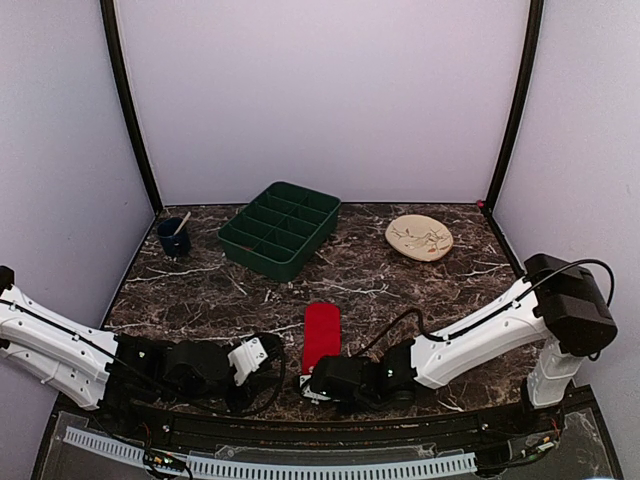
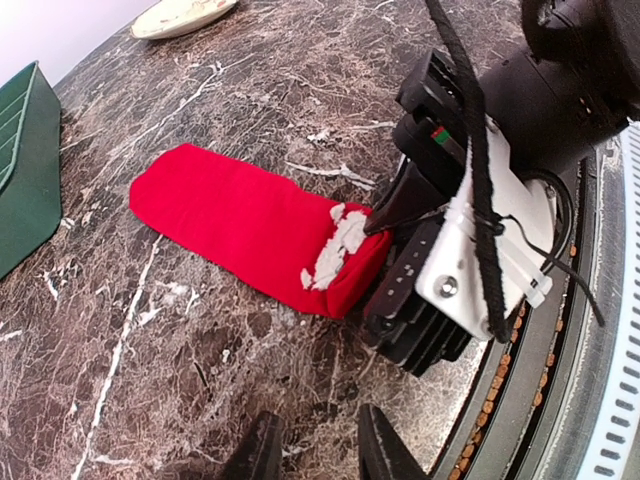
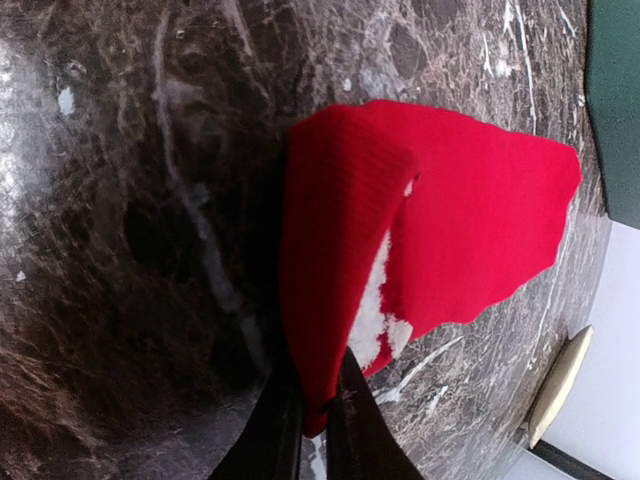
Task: Roll the socks
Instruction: Pick up the sock from the center of the board.
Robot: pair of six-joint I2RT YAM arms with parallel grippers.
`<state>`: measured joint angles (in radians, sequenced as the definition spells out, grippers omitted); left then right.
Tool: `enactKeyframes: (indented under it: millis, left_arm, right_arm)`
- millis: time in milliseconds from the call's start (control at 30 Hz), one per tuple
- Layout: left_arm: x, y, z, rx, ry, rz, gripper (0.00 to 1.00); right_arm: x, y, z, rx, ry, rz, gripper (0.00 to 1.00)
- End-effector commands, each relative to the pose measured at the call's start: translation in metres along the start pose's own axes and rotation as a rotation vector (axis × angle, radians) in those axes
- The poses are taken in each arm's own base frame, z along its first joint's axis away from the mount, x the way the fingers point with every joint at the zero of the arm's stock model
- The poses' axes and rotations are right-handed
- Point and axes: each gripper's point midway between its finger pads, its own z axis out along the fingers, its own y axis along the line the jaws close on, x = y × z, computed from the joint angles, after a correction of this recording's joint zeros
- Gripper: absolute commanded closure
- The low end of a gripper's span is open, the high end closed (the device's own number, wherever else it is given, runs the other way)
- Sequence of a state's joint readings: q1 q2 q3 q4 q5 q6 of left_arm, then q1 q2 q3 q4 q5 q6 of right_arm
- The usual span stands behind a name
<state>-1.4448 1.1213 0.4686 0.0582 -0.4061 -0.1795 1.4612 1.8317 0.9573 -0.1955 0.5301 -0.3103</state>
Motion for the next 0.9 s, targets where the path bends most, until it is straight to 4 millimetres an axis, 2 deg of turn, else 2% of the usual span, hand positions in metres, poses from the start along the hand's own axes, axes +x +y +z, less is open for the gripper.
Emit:
enactKeyframes:
  millis: [0, 333, 467, 567, 867]
  left_arm:
    - [-0.007, 0.000, 0.000, -0.009, -0.007, 0.007, 0.72]
    - [-0.010, -0.008, -0.003, 0.042, -0.032, 0.014, 0.64]
    - [-0.013, -0.018, -0.003, 0.102, -0.045, 0.034, 0.61]
    - [-0.015, -0.027, -0.004, 0.147, -0.056, 0.056, 0.60]
    - [-0.008, -0.040, 0.010, 0.188, -0.003, 0.136, 0.58]
  right_arm:
    - [0.006, 0.012, -0.001, -0.173, 0.034, 0.047, 0.90]
    - [-0.005, 0.014, -0.009, -0.430, 0.021, 0.193, 0.91]
    - [-0.004, 0.015, -0.009, -0.502, 0.039, 0.217, 0.91]
    - [-0.013, 0.009, -0.009, -0.540, 0.033, 0.240, 0.91]
    - [-0.021, 0.004, -0.008, -0.662, 0.026, 0.299, 0.91]
